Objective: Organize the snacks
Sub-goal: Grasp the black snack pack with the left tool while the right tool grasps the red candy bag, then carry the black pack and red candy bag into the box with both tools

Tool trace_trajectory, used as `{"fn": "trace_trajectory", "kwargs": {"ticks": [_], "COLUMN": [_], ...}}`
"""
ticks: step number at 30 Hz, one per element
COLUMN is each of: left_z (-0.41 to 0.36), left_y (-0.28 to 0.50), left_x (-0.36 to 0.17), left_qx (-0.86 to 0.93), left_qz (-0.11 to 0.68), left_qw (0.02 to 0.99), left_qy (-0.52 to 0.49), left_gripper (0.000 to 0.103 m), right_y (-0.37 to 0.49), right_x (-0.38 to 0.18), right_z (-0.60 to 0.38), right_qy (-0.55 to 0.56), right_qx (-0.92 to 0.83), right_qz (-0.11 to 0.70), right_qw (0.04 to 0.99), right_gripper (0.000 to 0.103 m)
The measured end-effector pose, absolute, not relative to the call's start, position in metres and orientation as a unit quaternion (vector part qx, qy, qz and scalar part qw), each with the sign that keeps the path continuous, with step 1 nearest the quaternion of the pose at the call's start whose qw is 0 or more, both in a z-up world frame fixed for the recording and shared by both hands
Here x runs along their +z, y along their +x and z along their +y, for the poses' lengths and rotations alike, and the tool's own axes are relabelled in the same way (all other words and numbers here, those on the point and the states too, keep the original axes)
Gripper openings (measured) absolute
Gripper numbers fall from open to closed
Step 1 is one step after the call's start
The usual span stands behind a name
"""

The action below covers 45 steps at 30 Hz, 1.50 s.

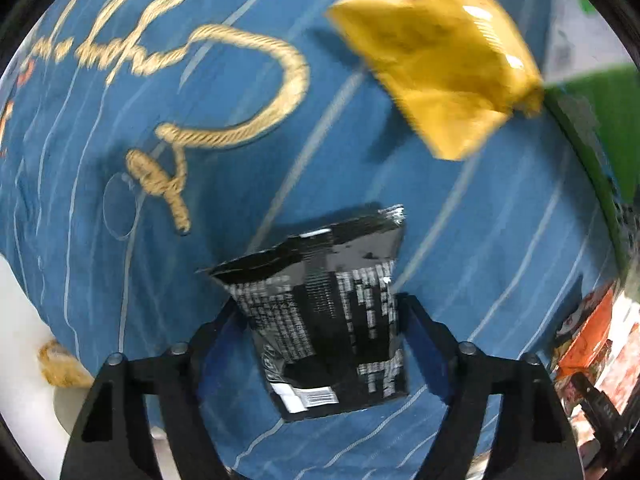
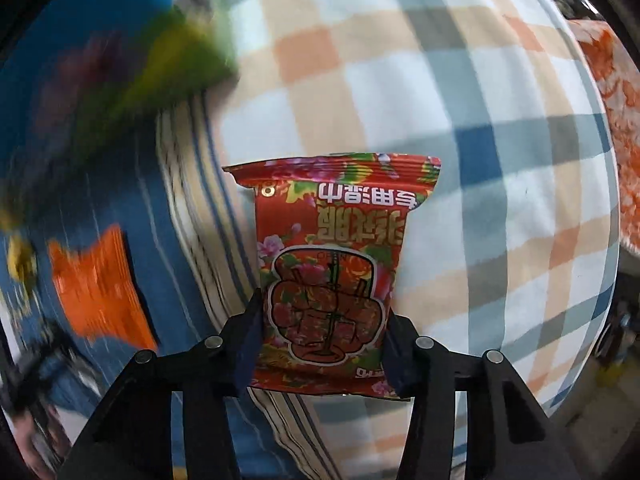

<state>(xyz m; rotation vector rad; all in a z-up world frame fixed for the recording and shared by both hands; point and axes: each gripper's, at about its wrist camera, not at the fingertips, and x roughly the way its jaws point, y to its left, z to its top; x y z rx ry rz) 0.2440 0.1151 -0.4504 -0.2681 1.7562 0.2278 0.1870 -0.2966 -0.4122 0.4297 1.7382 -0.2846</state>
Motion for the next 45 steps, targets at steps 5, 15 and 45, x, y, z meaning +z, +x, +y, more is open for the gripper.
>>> {"fn": "trace_trajectory", "kwargs": {"ticks": [5, 15, 45], "left_z": [0.046, -0.035, -0.075], "left_y": [0.24, 0.209, 0.191], "left_x": [-0.436, -0.448, -0.233], "left_qx": [0.031, -0.036, -0.125], "left_qz": [0.754, 0.746, 0.566], "left_qw": [0.656, 0.662, 0.809], "left_qy": [-0.012, 0.058, 0.098], "left_gripper": [0.058, 0.063, 0.057], "right_y": [0.166, 0.154, 0.148], "right_x": [-0.414, -0.418, -0.285], "right_z": [-0.277, -0.263, -0.213], "right_qy": [0.151, 0.131, 0.096], "right_qx": [-0.084, -0.071, -0.037], "right_qz": [0.774, 0.775, 0.667], "right_qw": [0.609, 0.615, 0.738], "right_gripper": [0.052, 0.054, 0.047]}}
